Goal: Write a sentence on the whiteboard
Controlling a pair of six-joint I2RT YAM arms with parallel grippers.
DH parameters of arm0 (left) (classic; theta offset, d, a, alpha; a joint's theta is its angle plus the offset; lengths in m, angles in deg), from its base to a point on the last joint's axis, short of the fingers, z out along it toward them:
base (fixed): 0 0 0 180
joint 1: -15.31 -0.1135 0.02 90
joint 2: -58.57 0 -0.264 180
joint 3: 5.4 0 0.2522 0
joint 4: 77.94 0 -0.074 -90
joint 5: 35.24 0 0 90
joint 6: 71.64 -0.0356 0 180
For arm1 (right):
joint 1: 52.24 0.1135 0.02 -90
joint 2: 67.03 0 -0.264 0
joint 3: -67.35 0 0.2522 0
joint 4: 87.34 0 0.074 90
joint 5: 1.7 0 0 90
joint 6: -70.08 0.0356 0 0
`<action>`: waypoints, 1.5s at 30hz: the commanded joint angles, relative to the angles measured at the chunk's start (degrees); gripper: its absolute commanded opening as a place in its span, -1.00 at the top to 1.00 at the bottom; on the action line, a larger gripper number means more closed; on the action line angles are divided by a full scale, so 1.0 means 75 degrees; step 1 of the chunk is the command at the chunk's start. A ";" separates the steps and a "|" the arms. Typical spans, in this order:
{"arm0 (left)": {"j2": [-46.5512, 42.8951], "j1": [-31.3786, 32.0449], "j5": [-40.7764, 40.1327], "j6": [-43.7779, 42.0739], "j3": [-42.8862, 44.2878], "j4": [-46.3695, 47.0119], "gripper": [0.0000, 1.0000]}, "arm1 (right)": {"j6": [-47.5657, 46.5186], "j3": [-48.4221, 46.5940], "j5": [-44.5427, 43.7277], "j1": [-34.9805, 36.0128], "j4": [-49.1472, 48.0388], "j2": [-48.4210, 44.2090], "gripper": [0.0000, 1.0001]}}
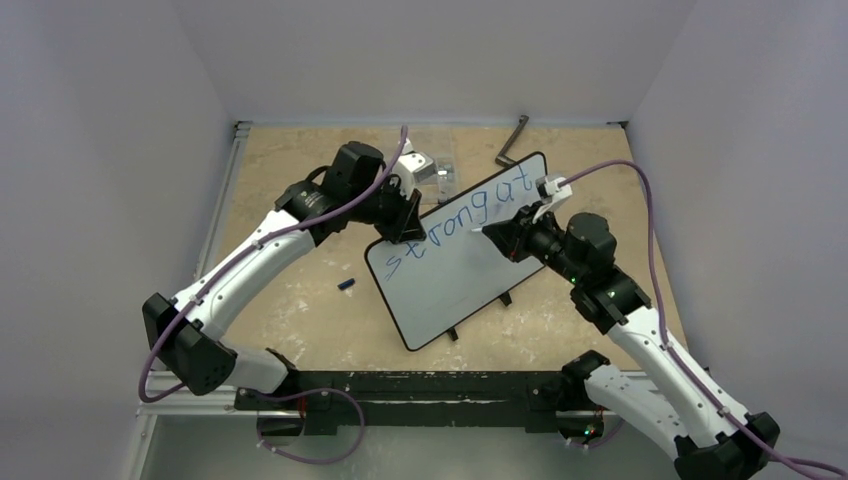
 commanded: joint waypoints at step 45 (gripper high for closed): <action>-0.0054 -0.0032 -0.2627 0.0237 -0.0744 0.0032 1.00 | -0.1555 0.1104 -0.2433 0.5298 -0.3511 0.1230 1.00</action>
